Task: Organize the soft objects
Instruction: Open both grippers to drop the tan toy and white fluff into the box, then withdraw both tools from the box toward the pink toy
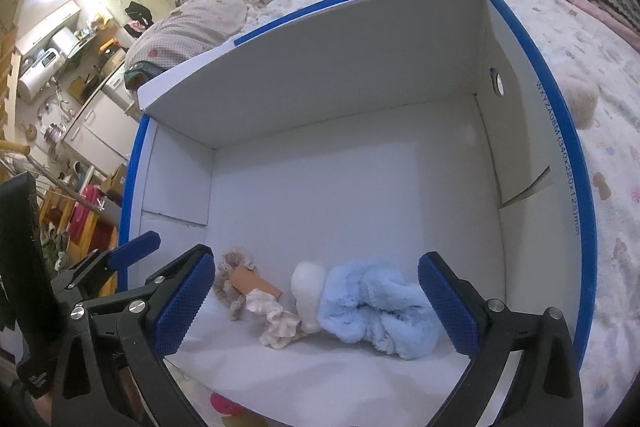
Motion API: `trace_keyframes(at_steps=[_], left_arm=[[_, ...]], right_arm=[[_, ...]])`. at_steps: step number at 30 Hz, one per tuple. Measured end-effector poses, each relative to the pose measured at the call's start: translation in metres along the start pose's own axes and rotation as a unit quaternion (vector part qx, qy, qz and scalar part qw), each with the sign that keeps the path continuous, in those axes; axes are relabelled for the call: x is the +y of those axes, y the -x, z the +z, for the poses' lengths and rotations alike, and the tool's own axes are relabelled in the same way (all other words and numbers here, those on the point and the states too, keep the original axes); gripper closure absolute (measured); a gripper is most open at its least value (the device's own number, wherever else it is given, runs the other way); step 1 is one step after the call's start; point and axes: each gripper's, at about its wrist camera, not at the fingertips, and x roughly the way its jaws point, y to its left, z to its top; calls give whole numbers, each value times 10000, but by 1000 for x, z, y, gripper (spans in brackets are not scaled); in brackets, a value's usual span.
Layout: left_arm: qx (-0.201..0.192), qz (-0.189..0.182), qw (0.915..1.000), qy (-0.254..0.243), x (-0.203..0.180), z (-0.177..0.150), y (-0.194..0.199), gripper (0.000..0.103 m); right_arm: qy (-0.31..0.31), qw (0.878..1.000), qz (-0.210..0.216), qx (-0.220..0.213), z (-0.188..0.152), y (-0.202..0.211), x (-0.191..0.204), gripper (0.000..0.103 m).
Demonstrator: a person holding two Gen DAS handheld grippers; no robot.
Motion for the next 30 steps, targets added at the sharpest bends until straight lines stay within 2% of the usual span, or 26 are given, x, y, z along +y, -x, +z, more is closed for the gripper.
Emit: trace_keyframes(at_steps=[15, 30], left_arm=[[-221, -28, 9996, 162, 12, -5, 28, 28], [-327, 178, 9990, 240, 29, -27, 58, 28]], right_arm=[[7, 9998, 46, -215, -7, 20, 5, 0], [77, 9989, -94, -450, -33, 58, 10, 0]])
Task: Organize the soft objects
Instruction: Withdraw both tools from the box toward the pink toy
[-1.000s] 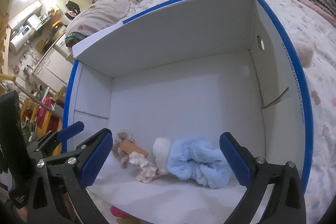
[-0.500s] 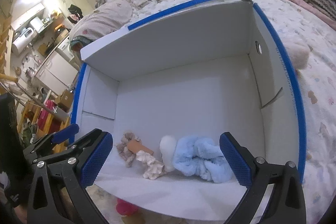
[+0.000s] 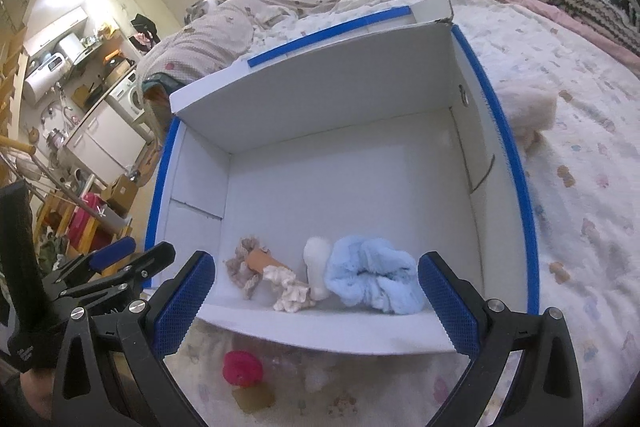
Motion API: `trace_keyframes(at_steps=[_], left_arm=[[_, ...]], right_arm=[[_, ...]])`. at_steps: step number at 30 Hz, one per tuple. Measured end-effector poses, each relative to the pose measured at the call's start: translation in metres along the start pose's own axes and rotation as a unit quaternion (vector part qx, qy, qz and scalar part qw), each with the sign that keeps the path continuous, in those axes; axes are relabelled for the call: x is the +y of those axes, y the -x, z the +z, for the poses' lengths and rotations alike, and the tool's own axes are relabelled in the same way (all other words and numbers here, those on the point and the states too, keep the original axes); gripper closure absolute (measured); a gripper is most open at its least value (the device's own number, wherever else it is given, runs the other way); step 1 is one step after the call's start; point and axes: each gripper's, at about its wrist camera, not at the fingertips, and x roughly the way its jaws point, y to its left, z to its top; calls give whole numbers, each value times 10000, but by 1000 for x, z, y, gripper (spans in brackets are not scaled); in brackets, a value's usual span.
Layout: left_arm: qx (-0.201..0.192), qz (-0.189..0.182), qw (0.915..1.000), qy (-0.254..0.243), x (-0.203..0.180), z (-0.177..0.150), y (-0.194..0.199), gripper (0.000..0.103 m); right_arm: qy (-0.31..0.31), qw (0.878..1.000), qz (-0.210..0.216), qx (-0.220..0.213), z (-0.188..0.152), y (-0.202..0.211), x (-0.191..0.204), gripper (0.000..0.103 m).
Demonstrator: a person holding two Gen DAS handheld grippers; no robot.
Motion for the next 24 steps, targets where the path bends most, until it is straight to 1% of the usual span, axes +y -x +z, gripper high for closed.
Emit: trace_keyframes(at_steps=[7, 11, 16, 20, 24], left_arm=[[-80, 109, 9999, 53, 13, -14, 15, 28], [-49, 134, 9997, 208, 24, -25, 23, 28], [23, 206, 9994, 271, 32, -43, 30, 28], [169, 258, 9989, 367, 40, -56, 29, 28], [538, 174, 9968, 568, 46, -69, 17, 28]], right_arm=[[67, 9999, -34, -74, -13, 12, 6, 0], [104, 9999, -8, -14, -25, 16, 10, 0], [170, 9998, -17, 98, -43, 20, 14, 0], [210, 9994, -78, 259, -54, 19, 14, 0], [32, 9987, -173, 486, -58, 10, 6, 0]])
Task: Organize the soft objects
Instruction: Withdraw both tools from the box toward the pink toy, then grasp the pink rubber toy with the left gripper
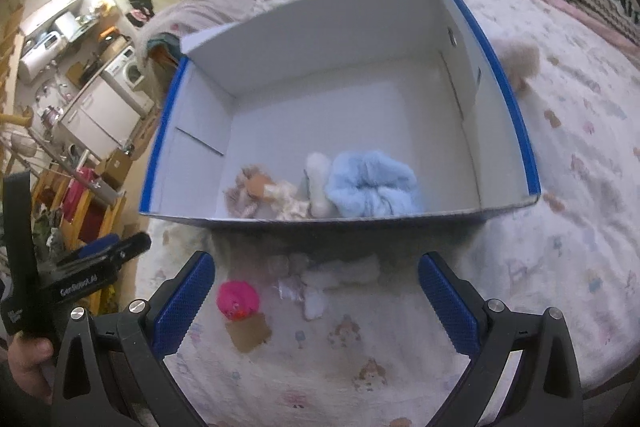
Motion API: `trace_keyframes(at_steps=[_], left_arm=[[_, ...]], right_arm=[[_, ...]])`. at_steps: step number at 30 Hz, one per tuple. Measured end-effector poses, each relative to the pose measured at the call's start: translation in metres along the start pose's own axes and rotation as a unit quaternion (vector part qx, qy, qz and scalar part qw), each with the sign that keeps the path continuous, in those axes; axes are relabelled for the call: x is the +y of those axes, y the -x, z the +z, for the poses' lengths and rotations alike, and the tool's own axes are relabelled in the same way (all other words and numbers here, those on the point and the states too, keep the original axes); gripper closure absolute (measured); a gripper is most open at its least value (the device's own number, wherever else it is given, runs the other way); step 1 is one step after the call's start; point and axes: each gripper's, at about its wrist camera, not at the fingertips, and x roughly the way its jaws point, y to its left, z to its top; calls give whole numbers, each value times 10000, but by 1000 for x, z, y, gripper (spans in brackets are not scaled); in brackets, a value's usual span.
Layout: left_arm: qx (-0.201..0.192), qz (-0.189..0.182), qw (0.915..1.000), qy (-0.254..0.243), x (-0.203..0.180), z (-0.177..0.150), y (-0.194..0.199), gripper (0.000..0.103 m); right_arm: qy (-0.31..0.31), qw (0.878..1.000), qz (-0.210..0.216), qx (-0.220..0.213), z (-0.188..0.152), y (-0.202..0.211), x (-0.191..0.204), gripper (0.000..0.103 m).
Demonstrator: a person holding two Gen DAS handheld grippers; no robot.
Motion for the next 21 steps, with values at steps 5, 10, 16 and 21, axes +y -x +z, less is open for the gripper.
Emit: trace_keyframes(at_steps=[5, 10, 16, 21], left_arm=[[619, -446, 9970, 98, -5, -9, -24, 28], [1110, -892, 9898, 62, -23, -18, -50, 28], [1712, -1065, 9795, 15, -50, -25, -78, 28], [2022, -912, 9751, -46, -66, -28, -100, 38]], right_arm=[[-293, 9992, -151, 236, -2, -13, -9, 0], [-376, 9985, -215, 347, -4, -18, -15, 0], [-479, 9976, -248, 431, -4, -22, -21, 0], [-450, 9971, -270, 543, -3, -29, -21, 0]])
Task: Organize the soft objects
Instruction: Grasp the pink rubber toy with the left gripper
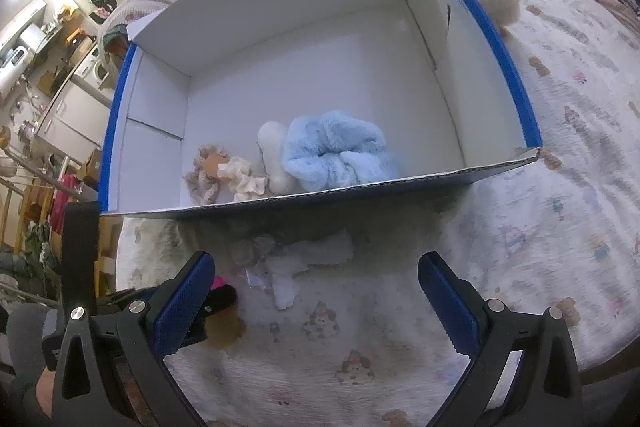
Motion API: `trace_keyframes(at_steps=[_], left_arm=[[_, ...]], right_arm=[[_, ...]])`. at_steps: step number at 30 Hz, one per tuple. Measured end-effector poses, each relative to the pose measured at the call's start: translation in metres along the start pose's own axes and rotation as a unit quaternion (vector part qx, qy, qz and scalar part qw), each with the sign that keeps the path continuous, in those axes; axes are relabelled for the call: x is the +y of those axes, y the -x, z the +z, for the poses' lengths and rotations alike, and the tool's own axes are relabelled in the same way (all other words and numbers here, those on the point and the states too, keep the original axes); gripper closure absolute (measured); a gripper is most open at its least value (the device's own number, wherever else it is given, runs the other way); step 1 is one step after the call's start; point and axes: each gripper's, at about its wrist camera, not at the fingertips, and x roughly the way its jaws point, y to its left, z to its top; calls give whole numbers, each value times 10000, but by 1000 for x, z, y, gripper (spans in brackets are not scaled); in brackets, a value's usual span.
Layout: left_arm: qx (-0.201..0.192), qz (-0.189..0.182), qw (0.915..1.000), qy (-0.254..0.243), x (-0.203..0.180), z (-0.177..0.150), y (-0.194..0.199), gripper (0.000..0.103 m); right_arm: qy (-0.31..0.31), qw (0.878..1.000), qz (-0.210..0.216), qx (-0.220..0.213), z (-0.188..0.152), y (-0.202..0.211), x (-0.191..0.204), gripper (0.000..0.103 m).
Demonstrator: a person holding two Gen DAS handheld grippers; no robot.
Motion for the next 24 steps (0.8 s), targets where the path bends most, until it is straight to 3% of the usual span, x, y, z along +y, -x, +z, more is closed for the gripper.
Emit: trace_keyframes(at_steps=[2, 5, 7, 13, 14, 15, 16, 18, 23, 24], left_arm=[[138, -10, 9999, 56, 0, 0, -7, 59], [164, 119, 9998, 37, 3, 2, -7, 60], [125, 69, 9999, 95, 7, 4, -4, 60], [-312, 256, 9986, 336, 32, 8, 32, 60], [-421, 298, 9980, 375, 37, 8, 39, 60], [-499, 349, 9973, 407, 41, 8, 45, 60], [-554, 381, 9968, 441, 45, 7, 49, 60], [-638, 400, 9958, 519, 52, 5, 56, 60], [-739, 459, 9947, 541, 67, -3, 66, 60], [-740, 456, 9947, 555, 69, -3, 67, 60]], right_arm=[[18, 10000, -8, 47, 0, -3, 1, 0], [46, 9997, 127, 191, 0, -10, 5, 0], [80, 9975, 547, 441, -2, -19, 11, 0], [656, 9851, 1095, 1155, -20, -44, 46, 0], [713, 9824, 1183, 1255, -22, -49, 51, 6], [730, 9793, 1295, 1371, -24, -54, 56, 20], [719, 9764, 1376, 1504, -26, -60, 59, 28], [710, 9736, 1368, 1684, -30, -73, 65, 35], [781, 9670, 1290, 2052, -38, -98, 78, 66], [864, 9680, 1222, 2013, -40, -99, 80, 80]])
